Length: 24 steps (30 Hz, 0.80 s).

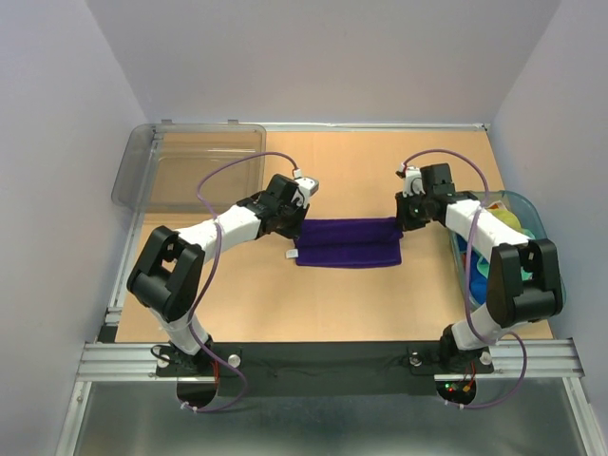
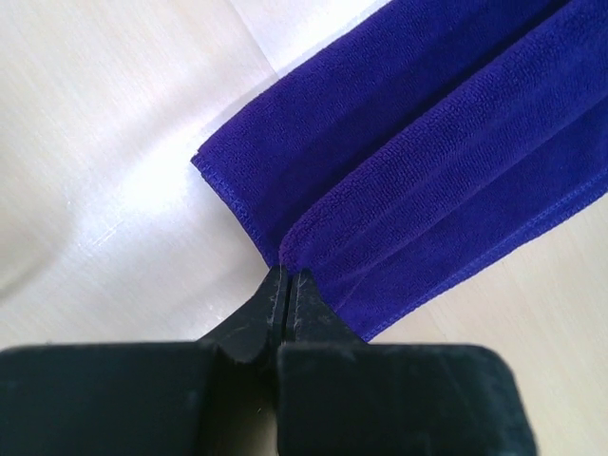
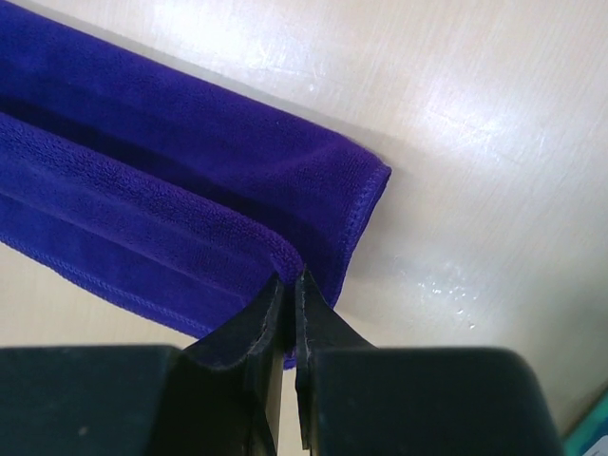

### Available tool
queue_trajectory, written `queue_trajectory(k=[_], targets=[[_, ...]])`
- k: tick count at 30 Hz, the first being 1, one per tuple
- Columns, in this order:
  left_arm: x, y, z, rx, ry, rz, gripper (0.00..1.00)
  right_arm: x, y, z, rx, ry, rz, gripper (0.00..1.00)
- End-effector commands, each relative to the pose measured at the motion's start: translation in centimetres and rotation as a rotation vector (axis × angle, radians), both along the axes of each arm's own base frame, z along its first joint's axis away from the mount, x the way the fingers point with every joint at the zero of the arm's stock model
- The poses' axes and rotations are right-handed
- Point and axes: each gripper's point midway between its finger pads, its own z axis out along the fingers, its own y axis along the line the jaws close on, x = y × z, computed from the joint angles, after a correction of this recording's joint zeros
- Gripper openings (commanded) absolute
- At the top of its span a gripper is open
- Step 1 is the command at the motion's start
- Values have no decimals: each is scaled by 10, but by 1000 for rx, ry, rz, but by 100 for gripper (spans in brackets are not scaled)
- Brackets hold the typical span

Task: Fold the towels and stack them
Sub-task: Fold the towel

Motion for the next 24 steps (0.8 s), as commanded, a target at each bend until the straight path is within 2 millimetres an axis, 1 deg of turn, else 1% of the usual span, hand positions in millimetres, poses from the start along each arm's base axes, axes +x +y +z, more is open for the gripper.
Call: queue_trajectory(k=[1,6,7,9,10,12,13,14,15,16,17,18,19,20,21,22,23,24], targets=[[6,9,7,16,-30,50,0,-5,-4,-9,-1,23,-40,8],[1,6,7,6,-21,38,0,-15,-5,-24,1,75,-60,11],[-1,6,5,7,-16,40,4,-16,-4,-26,3,81,-61,13],[-8,2,3,7,-6,27,9,-18,-3,-25,13,83,-66,15],[-13,0,3,0,2,26,25,-19,-3,-24,16,82,-71,18],[-20,-6,5,-9,4,14,37,-20,0,-16,41,69,-81,23],[-23,-7,6,-13,8,13,43,-21,2,-12,55,63,-82,31],[-27,-7,11,-25,3,21,59,-23,7,0,85,35,-70,35],[-31,-8,14,-31,-1,19,64,-25,10,5,113,33,-88,39],[-34,-8,16,-36,-5,18,68,-30,12,7,125,33,-90,48],[-37,-6,26,-54,-22,33,81,-31,14,21,146,-3,-92,51],[-39,-6,32,-67,-35,39,87,-33,16,26,159,-13,-85,55],[-41,-5,46,-96,-66,44,95,-33,16,32,170,-30,-84,57],[-41,-5,55,-115,-82,51,97,-33,17,38,175,-46,-83,58],[-41,-6,64,-142,-94,71,97,-33,18,48,188,-75,-80,59],[-40,-6,72,-157,-108,81,97,-33,21,53,198,-83,-72,60],[-37,-7,87,-185,-139,93,97,-30,24,61,213,-99,-62,60],[-35,-9,94,-205,-143,113,97,-27,26,65,216,-108,-61,59]])
